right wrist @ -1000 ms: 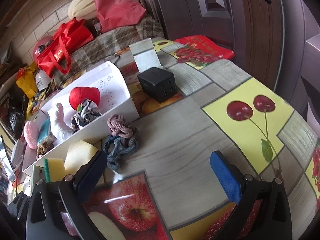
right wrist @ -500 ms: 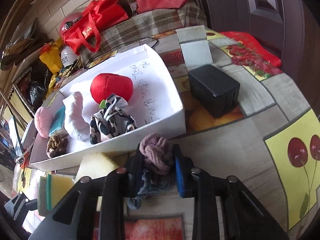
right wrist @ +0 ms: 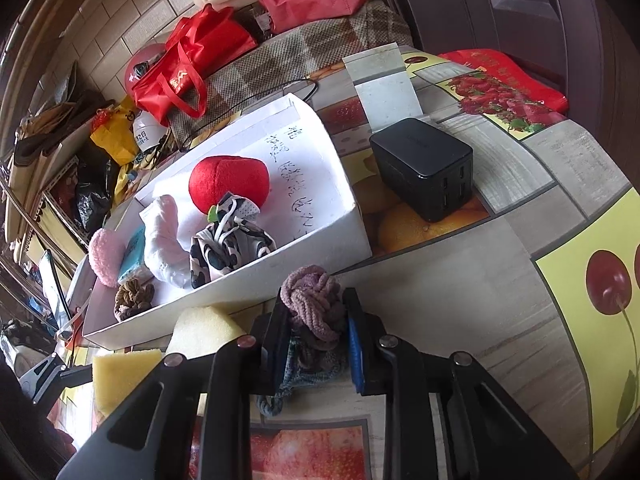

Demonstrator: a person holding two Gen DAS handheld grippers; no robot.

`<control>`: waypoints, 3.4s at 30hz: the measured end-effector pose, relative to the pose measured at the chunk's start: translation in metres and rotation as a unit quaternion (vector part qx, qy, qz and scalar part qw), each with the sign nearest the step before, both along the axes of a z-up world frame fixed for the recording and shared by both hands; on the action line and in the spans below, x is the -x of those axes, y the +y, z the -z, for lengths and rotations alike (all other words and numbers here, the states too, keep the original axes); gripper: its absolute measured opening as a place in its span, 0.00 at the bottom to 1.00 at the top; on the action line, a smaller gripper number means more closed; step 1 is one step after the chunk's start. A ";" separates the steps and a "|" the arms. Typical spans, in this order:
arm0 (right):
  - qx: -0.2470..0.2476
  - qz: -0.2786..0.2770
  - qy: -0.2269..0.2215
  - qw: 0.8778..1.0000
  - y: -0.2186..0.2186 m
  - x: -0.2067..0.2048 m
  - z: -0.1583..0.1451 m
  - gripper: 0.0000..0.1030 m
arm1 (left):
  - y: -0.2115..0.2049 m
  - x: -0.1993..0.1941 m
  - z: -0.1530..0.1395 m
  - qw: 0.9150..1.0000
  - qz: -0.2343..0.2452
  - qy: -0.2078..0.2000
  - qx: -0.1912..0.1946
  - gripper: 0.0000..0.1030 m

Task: Organize soft objects
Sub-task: 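Grasp the yellow carton with left tool while right tool grasps the blue-and-pink rope, then lower the carton into the box with left tool while right tool drops the rope in, then open both tools and withdraw them toward the sponges, then grasp the yellow sponge with left tool while right tool grasps the cream foam block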

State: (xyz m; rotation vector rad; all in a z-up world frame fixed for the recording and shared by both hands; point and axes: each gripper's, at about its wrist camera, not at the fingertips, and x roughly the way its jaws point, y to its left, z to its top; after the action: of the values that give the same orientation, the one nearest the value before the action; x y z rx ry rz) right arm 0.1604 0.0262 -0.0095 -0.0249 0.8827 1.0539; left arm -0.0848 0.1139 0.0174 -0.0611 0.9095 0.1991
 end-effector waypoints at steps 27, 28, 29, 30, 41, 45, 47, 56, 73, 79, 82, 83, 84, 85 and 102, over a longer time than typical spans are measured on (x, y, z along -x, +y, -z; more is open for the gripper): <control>-0.168 0.043 -0.089 0.981 -0.071 0.024 -0.093 0.21 | 0.066 0.005 -0.126 0.950 -0.180 -0.247 -0.065 0.49; -0.166 0.043 -0.091 0.981 -0.066 0.023 -0.097 0.21 | 0.071 -0.002 -0.127 0.949 -0.187 -0.245 -0.066 0.49; -0.164 0.042 -0.092 0.981 -0.060 0.021 -0.102 0.21 | 0.075 -0.010 -0.127 0.948 -0.195 -0.241 -0.068 0.49; -0.163 0.039 -0.093 0.982 -0.055 0.019 -0.106 0.21 | 0.080 -0.016 -0.126 0.947 -0.205 -0.237 -0.070 0.49; -0.031 0.023 -0.052 0.998 0.054 -0.001 -0.074 0.21 | 0.131 -0.038 -0.075 0.957 -0.242 -0.160 -0.006 0.49; 0.025 0.012 0.005 1.000 0.090 -0.012 -0.033 0.22 | 0.146 -0.041 -0.059 0.957 -0.251 -0.144 0.019 0.49; 0.027 0.006 0.022 0.999 0.106 -0.015 -0.026 0.22 | 0.146 -0.043 -0.058 0.958 -0.246 -0.145 0.012 0.49; -0.015 0.020 -0.101 0.995 0.109 0.018 -0.062 0.94 | 0.147 -0.033 -0.071 0.944 -0.275 -0.177 -0.031 0.62; -0.083 0.090 -0.198 0.973 0.030 0.065 -0.086 1.00 | 0.117 -0.018 -0.105 0.936 -0.262 -0.226 -0.068 1.00; -0.082 0.106 -0.156 0.979 0.001 0.050 -0.076 1.00 | 0.096 -0.019 -0.115 0.941 -0.235 -0.233 -0.074 1.00; -0.060 0.116 -0.159 0.979 -0.012 0.043 -0.066 1.00 | 0.087 -0.016 -0.117 0.949 -0.203 -0.236 -0.040 1.00; -0.053 0.119 -0.163 0.978 -0.016 0.042 -0.063 1.00 | 0.084 -0.013 -0.117 0.952 -0.193 -0.236 -0.031 1.00; -0.050 0.118 -0.162 0.978 -0.021 0.041 -0.059 1.00 | 0.081 -0.009 -0.116 0.953 -0.188 -0.235 -0.025 1.00; -0.051 0.115 -0.156 0.980 -0.026 0.038 -0.055 1.00 | 0.079 -0.003 -0.114 0.955 -0.184 -0.232 -0.018 1.00; 0.024 -0.033 -0.132 0.990 -0.004 0.067 -0.025 1.00 | 0.005 0.009 -0.005 0.996 -0.070 -0.061 0.008 1.00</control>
State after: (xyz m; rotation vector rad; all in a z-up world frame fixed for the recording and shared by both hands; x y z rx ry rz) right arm 0.0936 0.0225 0.0152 -0.2303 0.6699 1.0625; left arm -0.0939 0.1188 0.0224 -0.1504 0.7853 0.3152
